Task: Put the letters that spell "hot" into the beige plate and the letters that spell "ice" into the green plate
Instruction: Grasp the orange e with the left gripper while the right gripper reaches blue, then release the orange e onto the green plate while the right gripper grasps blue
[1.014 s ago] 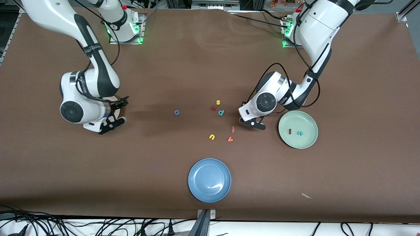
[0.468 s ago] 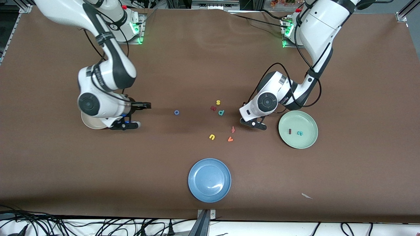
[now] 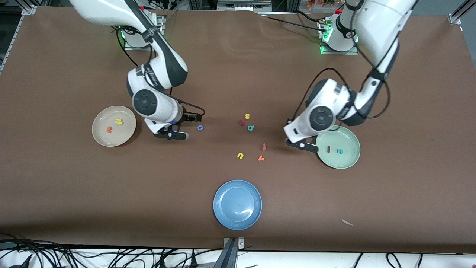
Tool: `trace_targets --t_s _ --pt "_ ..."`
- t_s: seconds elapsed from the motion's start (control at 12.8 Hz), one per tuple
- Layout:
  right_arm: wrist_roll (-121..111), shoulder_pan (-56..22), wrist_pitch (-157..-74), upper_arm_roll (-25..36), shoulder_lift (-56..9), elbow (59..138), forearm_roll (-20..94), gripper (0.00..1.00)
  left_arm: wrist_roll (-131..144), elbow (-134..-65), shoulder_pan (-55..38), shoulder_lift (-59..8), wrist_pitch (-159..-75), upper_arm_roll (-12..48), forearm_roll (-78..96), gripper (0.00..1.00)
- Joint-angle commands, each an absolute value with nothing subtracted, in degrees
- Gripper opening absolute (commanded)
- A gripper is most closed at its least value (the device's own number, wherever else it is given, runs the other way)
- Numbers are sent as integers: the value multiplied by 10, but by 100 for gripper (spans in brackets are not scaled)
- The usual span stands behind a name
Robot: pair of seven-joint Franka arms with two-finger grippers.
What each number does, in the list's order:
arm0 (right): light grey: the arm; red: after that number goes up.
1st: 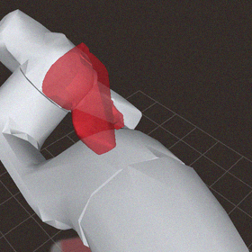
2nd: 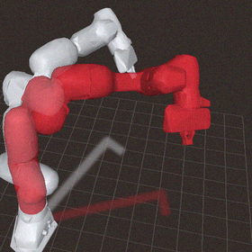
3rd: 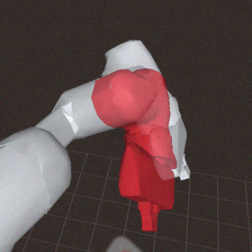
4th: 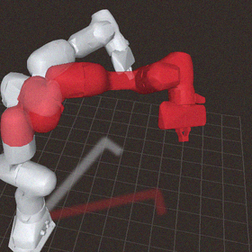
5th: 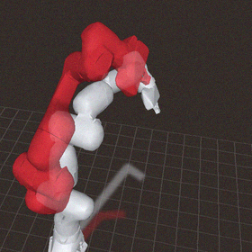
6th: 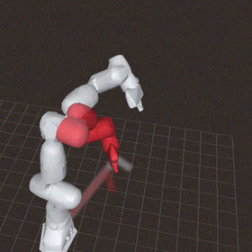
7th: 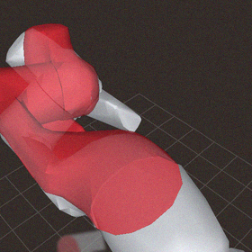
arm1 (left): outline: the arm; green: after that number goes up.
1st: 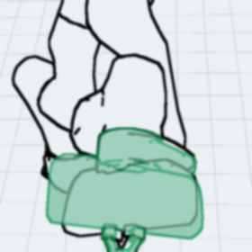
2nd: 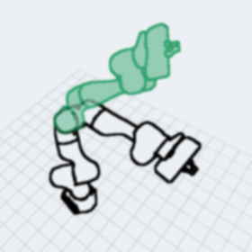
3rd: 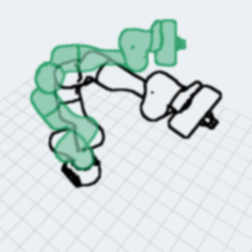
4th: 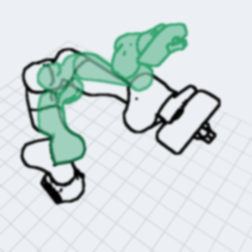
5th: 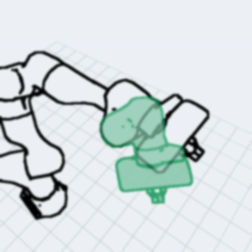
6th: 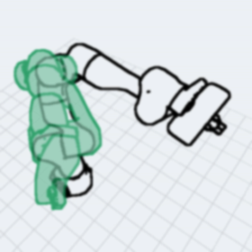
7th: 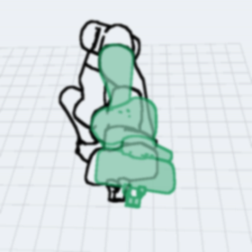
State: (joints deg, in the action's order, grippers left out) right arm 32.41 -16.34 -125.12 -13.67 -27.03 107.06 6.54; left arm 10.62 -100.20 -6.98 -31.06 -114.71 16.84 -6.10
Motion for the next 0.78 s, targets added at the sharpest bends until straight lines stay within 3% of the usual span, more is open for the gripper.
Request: trace_targets --t_s 0.0,0.47,0.55,0.62,0.7 --pt "349 -178 -1302 -134 -278 1094 54 99 25 -998 3 -314 -1143 171 -123 12" --pt "404 -202 -1322 -133 -299 1102 16 92 10 -1043 66 -339 -1163 177 -139 18" --pt "434 -207 -1324 -127 -304 1101 -29 92 10 -1043 64 -342 -1175 177 -139 42" --pt "468 -210 -1329 -127 -315 1101 -69 92 12 -1042 60 -346 -1180 176 -139 99" --pt "491 -216 -1344 -127 -319 1102 -85 92 15 -1040 58 -350 -1180 177 -138 100"
